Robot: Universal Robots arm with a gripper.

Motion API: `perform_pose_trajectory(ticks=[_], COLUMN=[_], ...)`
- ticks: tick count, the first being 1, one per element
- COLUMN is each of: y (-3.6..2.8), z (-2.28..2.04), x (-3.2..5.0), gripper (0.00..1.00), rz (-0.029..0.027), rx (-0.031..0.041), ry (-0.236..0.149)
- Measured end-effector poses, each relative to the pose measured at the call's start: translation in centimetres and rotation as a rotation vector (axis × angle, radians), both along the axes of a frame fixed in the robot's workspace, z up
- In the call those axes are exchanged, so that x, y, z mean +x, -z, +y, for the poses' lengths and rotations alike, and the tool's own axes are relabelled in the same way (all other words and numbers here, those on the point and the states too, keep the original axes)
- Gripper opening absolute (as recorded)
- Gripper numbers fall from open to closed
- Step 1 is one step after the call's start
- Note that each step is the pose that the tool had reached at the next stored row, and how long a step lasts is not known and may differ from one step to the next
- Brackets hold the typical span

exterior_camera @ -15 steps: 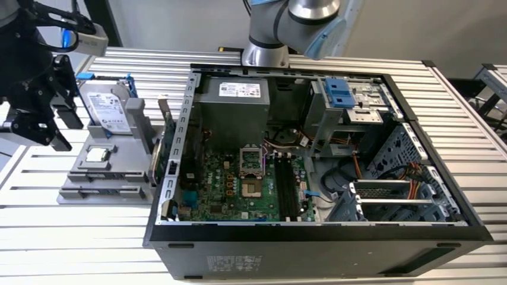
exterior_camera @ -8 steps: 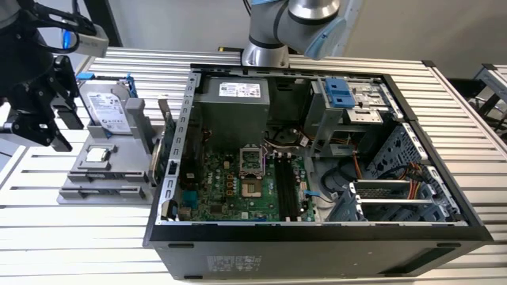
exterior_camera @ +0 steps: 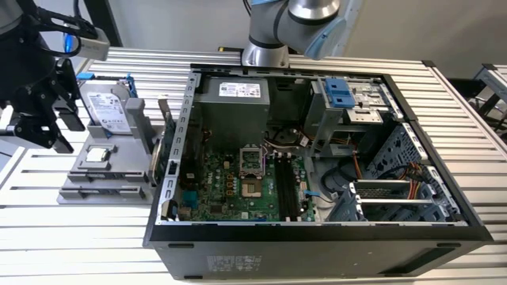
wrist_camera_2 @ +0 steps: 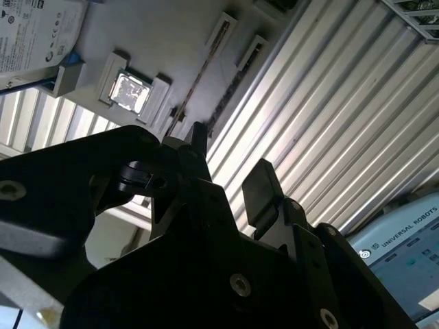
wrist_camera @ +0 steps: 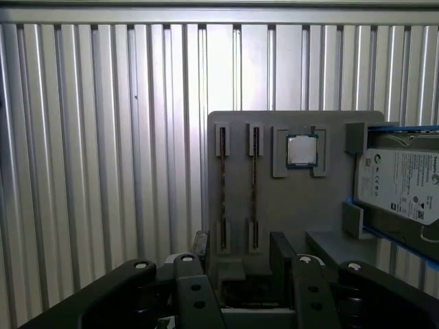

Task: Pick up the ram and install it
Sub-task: 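Pick up the ram and move it above insertion slot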

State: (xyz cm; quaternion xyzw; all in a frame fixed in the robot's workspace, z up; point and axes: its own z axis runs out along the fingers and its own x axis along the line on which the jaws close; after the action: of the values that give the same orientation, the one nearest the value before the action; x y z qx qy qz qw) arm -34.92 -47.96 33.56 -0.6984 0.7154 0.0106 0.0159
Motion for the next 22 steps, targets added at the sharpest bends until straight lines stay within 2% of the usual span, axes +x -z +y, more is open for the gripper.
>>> perform_pose_trajectory(ticks=[8, 22], y=[0.28, 2.75], z=[0.00, 0.06], x=[0.00, 0.24], gripper=[1.00, 1.00], rz=[-0.0006, -0.0004], rx=[0.0003, 0.0000], ry=[0.000, -0.011])
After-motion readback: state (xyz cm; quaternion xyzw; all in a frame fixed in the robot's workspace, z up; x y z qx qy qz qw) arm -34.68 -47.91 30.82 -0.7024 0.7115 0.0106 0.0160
